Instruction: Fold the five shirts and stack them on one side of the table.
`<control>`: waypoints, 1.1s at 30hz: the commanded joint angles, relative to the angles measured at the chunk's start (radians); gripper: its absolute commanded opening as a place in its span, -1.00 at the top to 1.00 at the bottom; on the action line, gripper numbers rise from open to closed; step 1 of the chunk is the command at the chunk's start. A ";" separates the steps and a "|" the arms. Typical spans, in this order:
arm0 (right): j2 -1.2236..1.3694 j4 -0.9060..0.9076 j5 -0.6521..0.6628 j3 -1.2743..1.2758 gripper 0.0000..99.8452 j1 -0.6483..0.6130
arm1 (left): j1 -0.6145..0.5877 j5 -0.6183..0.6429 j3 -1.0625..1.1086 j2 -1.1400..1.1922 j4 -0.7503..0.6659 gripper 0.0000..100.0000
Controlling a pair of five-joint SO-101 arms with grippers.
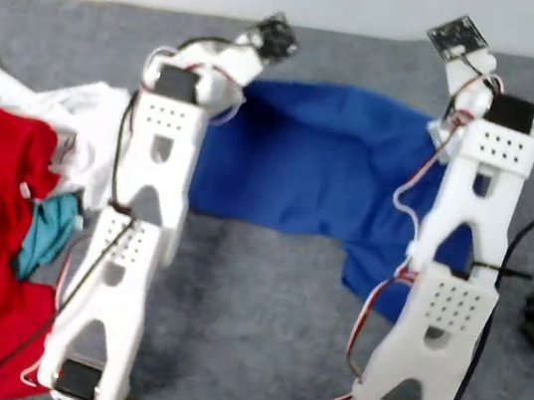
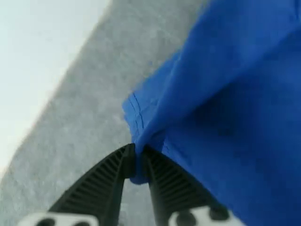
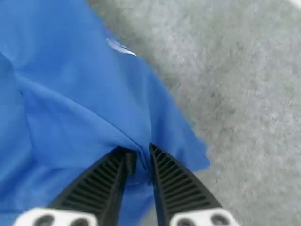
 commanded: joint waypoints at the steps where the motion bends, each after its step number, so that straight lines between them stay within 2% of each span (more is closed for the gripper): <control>1: -0.041 0.110 0.025 -0.132 0.98 -0.008 | -0.003 -0.038 -0.051 -0.118 0.100 1.00; 6: -0.041 0.274 0.049 -0.259 0.98 -0.018 | -0.011 -0.094 -0.051 -0.175 0.199 1.00; 11: -0.085 0.274 0.048 -0.259 0.98 -0.018 | -0.046 -0.103 -0.051 -0.206 0.203 1.00; 19: -0.262 0.274 0.044 0.031 0.98 -0.050 | -0.061 -0.124 -0.045 -0.204 0.206 1.00; 33: -0.522 0.274 0.043 0.486 0.98 -0.041 | -0.041 -0.126 0.127 -0.213 0.207 1.00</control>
